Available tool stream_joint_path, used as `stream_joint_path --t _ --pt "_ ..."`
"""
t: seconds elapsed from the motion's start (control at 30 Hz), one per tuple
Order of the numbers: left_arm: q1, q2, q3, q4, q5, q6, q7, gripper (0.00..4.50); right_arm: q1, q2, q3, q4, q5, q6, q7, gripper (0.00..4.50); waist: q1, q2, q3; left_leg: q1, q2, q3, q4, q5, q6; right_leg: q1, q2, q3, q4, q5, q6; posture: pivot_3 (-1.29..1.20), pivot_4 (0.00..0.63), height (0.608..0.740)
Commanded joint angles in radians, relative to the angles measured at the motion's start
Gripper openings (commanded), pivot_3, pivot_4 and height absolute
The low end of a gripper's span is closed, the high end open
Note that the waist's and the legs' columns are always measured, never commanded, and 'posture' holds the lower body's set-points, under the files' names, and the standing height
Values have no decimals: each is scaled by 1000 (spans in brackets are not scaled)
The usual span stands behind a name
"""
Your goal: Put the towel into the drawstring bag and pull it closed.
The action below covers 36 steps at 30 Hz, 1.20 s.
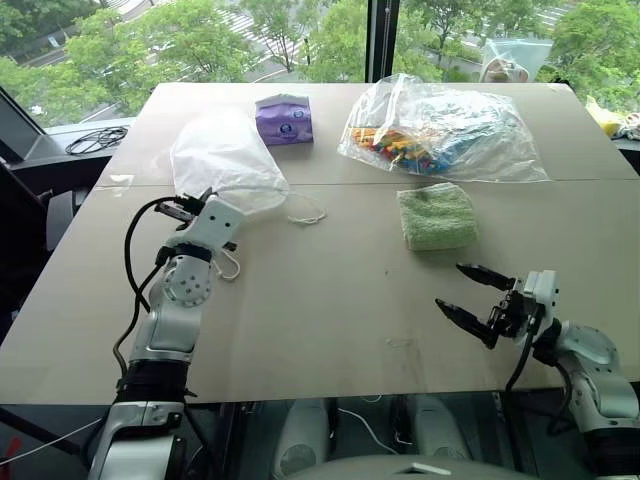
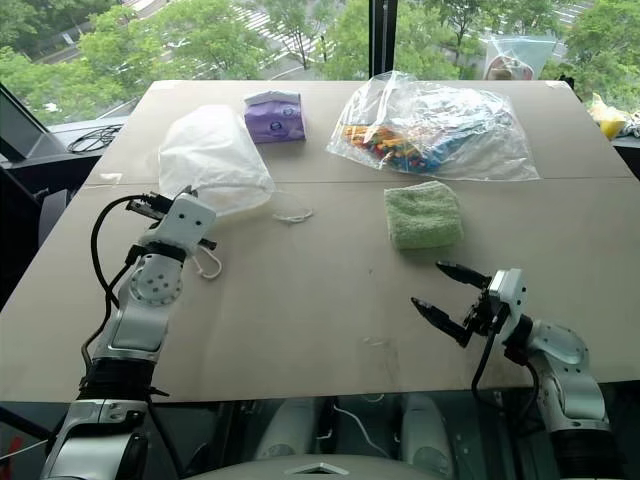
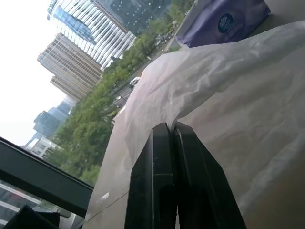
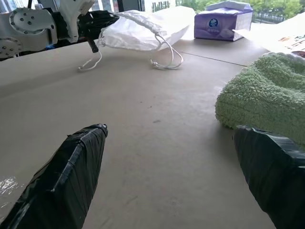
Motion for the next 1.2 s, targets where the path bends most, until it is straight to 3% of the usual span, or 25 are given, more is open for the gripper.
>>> stream_joint_path --t 0.03,0.33,0.47,0.67,0.9,1.2 --pt "-52 11 32 -116 -18 94 -36 20 -51 -15 -33 -68 66 43 -1 4500 0 0 0 0 0 0 0 0 0 0 0 0 0 0 0 0 150 740" --pt "-169 -13 20 -227 -33 394 -125 20 -187 -5 -34 -32 42 30 -26 4500 -1 0 0 0 0 0 0 2 4 0 2 0 0 0 0 0 150 740" --pt "-201 -32 23 -256 -53 509 -151 20 -311 7 -18 44 -149 82 -293 4500 -3 -1 0 0 -1 0 1 2 4 0 2 1 2 0 0 0 150 740" --pt "-250 -74 48 -279 -114 644 -171 20 -462 15 71 111 -355 162 -480 4500 -3 -2 1 0 -1 0 2 2 3 -2 1 2 8 0 0 0 150 740" --pt "-259 -67 38 -275 -135 661 -172 20 -541 27 216 146 -542 466 -609 4500 -4 -3 2 0 -2 1 2 3 3 -2 1 3 9 0 0 0 150 740" --pt "-220 -34 33 -278 -142 651 -176 20 -599 51 253 257 -758 577 -881 4500 -1 -3 2 0 -2 0 4 3 3 -2 0 2 9 0 0 0 150 740"
